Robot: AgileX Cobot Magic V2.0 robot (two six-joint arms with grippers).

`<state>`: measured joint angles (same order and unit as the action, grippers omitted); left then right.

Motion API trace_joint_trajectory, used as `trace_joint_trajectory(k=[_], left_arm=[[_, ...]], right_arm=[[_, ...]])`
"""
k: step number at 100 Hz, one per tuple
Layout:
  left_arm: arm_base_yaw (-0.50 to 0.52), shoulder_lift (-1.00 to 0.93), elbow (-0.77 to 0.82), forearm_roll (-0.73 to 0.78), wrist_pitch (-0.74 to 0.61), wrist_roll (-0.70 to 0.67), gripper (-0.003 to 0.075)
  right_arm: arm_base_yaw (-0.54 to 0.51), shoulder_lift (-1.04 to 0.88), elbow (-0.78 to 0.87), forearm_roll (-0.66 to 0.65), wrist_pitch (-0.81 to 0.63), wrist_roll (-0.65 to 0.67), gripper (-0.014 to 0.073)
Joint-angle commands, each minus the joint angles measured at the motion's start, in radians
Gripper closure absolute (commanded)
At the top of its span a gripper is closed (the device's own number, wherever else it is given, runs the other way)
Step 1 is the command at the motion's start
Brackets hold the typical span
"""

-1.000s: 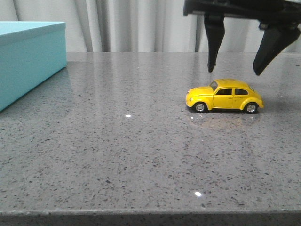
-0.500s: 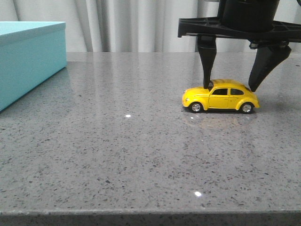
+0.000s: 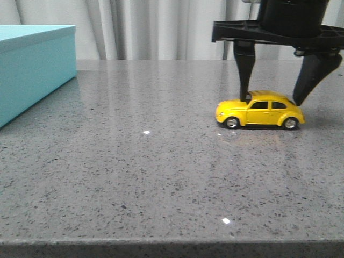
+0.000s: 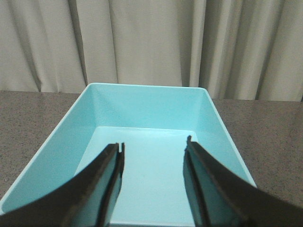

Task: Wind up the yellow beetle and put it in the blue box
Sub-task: 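Drag the car backward along the table with the right gripper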

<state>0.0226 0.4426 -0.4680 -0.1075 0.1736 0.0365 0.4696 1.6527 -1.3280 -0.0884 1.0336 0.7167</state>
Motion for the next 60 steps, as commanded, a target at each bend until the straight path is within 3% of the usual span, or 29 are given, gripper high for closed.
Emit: trace_joint_trajectory(k=[1,35,60], left_arm=[[-0.005,0.012,-0.034,-0.011,-0.083,-0.004,0.0420],[-0.005,0.012,-0.034,-0.011,-0.083,-0.004,0.0420],[-0.005,0.012,-0.034,-0.011,-0.083,-0.004,0.0420]], right_arm=[[-0.030,-0.036,0.028,-0.085,0.036,-0.006,0.0087],[-0.159,-0.085,0.084,-0.108,0.029,-0.068,0.0087],[-0.149,-0.154,0.027,-0.085,0.013,-0.079,0.0087]])
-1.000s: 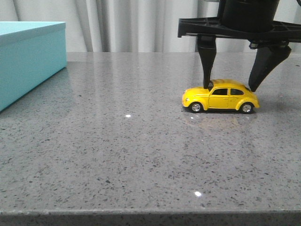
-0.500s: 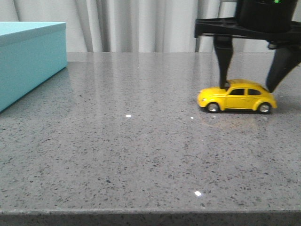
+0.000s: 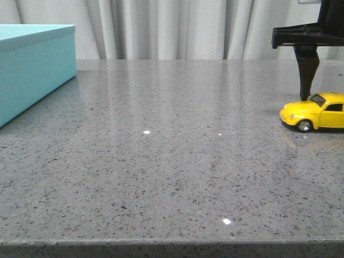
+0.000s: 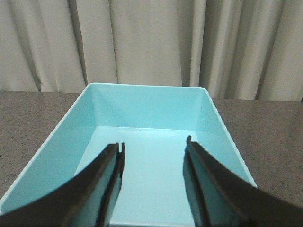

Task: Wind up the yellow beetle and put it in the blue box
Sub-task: 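Drag the car backward along the table with the right gripper, then open the right gripper, releasing the car to roll toward the box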

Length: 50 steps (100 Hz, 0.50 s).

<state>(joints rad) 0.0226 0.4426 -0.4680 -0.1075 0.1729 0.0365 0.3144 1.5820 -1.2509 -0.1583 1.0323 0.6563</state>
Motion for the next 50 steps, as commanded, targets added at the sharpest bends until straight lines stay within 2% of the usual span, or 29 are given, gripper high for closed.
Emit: trace_joint_trajectory(k=[1,28,50], left_arm=[[-0.005,0.012,-0.034,-0.011,-0.082,-0.004,0.0420],[-0.005,0.012,-0.034,-0.011,-0.082,-0.004,0.0420],[-0.005,0.012,-0.034,-0.015,-0.082,-0.004,0.0420]], right_arm=[[0.009,-0.088,-0.053,-0.014,0.015,-0.018,0.0087],[0.029,-0.318,-0.097,-0.019,-0.044,-0.018,0.0087],[0.029,-0.424,-0.096,-0.019,-0.042,-0.031,0.0087]])
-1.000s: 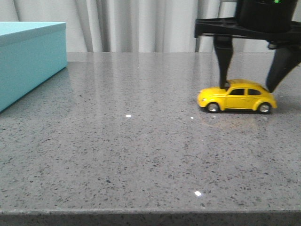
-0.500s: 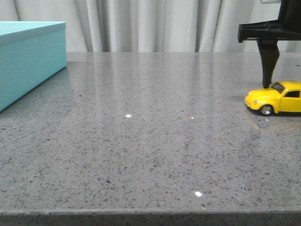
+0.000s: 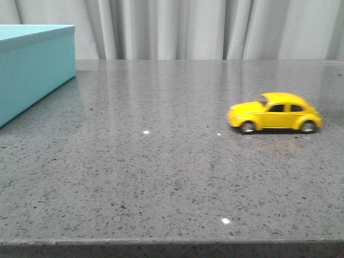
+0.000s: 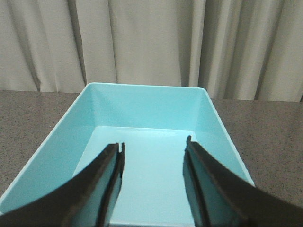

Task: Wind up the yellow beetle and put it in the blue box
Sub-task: 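Open the right gripper, releasing the car to roll toward the box, then lower the left gripper onto the car and grasp it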

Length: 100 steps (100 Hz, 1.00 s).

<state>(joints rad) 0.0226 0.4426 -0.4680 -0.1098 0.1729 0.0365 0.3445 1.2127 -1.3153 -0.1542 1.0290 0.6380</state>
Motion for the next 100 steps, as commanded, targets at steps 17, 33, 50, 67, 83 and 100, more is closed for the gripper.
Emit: trace_joint_trajectory(k=[17,33,50,67,83,100], left_arm=[[-0.005,0.012,-0.034,-0.013,-0.089,-0.004,0.0420],[-0.005,0.014,-0.034,-0.025,-0.100,-0.004,0.0420],[-0.005,0.014,-0.034,-0.025,-0.083,-0.004,0.0421],[-0.022,0.014,-0.039,-0.025,-0.070,-0.004,0.0449],[-0.074,0.047,-0.056,-0.025,-0.021,-0.004,0.0444],[-0.180,0.140,-0.129,-0.025,0.077,0.057,0.0323]], right_arm=[[-0.001,-0.105,-0.030,-0.023,-0.042,-0.017,0.0087],[-0.001,-0.177,0.029,-0.023,-0.105,-0.041,0.0087],[-0.001,-0.296,0.168,-0.023,-0.249,-0.041,0.0087],[-0.001,-0.410,0.290,-0.016,-0.366,-0.041,0.0087],[-0.001,-0.471,0.337,-0.007,-0.376,-0.041,0.0087],[-0.001,-0.488,0.349,0.002,-0.368,-0.041,0.0087]])
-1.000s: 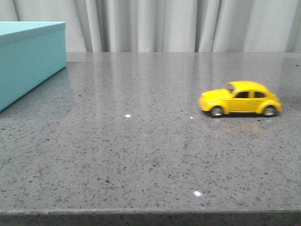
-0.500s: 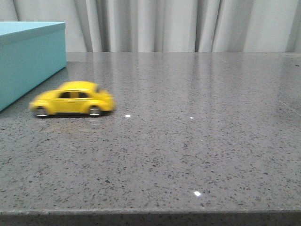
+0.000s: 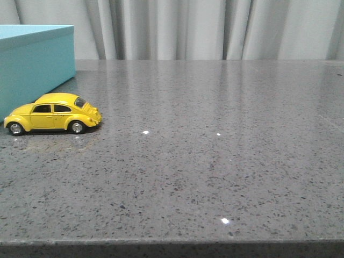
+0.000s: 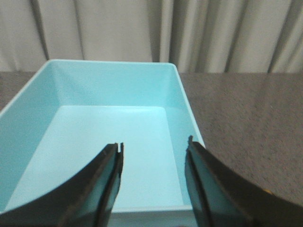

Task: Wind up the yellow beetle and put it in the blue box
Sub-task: 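Lower the left gripper onto the car and grasp it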

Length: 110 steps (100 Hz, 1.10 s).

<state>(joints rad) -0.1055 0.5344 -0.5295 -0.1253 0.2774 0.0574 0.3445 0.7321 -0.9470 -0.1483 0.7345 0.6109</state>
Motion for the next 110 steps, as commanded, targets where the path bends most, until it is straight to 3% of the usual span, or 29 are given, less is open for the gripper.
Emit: trace_joint_trajectory(k=[1,11,40,64,81,110], left_arm=[[-0.057,0.058,-0.071,-0.009,-0.021,0.044,0.0316],[-0.131,0.132,-0.131,-0.009,0.038,0.105,0.0257],[-0.315,0.418,-0.396,-0.009,0.329,0.466,0.0258],[-0.343,0.657,-0.615,-0.009,0.559,0.699,0.0258],[-0.344,0.807,-0.723,-0.009,0.663,0.783,0.0258],[-0.344,0.994,-0.820,0.003,0.743,0.804,0.0258]], right_arm=[[-0.001,-0.008,-0.019,-0.003,-0.074,-0.014,0.0087],[-0.001,-0.008,-0.019,0.013,-0.073,-0.014,0.0087],[-0.001,-0.008,-0.019,0.020,-0.073,-0.014,0.0087],[-0.001,-0.008,-0.019,0.021,-0.072,-0.014,0.0087],[-0.001,-0.008,-0.019,0.021,-0.073,-0.014,0.0087],[-0.001,-0.008,-0.019,0.021,-0.076,-0.015,0.0087]])
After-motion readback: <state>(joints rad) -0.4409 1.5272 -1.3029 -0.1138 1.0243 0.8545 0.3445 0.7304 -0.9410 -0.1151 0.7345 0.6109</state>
